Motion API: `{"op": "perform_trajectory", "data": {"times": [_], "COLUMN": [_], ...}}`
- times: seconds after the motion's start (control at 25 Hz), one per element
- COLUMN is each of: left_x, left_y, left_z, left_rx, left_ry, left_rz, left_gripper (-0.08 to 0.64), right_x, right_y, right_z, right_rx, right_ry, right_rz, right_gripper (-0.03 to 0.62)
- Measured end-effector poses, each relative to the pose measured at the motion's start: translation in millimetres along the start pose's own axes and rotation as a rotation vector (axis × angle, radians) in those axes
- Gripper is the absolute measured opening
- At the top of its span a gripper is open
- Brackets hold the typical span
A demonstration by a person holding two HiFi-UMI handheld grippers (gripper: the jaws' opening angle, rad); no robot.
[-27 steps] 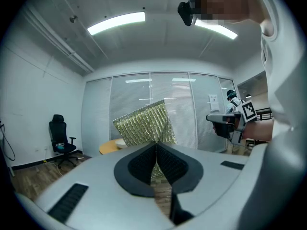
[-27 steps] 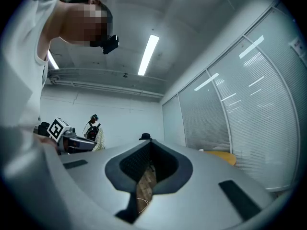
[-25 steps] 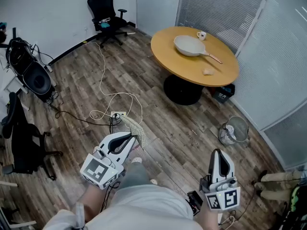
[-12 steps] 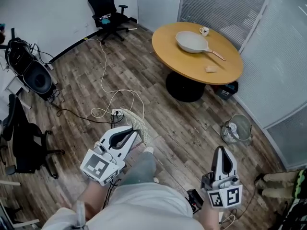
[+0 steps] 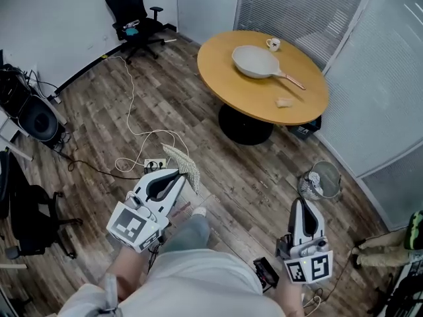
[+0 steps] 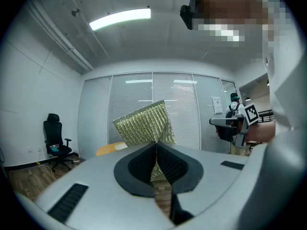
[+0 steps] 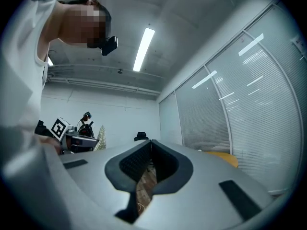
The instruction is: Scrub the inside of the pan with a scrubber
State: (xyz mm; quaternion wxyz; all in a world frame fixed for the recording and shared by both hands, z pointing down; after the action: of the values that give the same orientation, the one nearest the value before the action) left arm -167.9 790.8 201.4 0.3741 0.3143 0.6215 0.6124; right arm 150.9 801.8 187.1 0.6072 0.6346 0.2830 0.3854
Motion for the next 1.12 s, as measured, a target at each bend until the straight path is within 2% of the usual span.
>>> {"op": "perform_trajectory", "data": {"times": [0.24,1.12], "left_x": [-40,-160], "left_y": [0,4], "left_z": [-39,-149], "left_rx": [0.01,0.02], "left_ry": [0.008,0.09], "left_rz": [-0.002,-0.027], "left_gripper": [0.017,0.017], "right_x": [-55,-191], "right_y": [2,30], "right_z": [12,54], "right_rx": [0.008,-0.036], "right_ry": [-0.021,0.037], "right_rz": [0.0,-0.014], "right_gripper": [0.02,0.02]}}
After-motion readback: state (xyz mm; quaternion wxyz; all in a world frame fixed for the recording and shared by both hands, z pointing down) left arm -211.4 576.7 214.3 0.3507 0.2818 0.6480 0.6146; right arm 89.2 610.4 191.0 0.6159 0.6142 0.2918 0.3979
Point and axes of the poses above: the fingertips, and each gripper's own axes: x backward along the fingers, z to its right, y out of its underside, the point moved 5 cm from there along x, backward along the fingers, and after that the axes turned 2 degrees about -y, right-handed, at the moved point
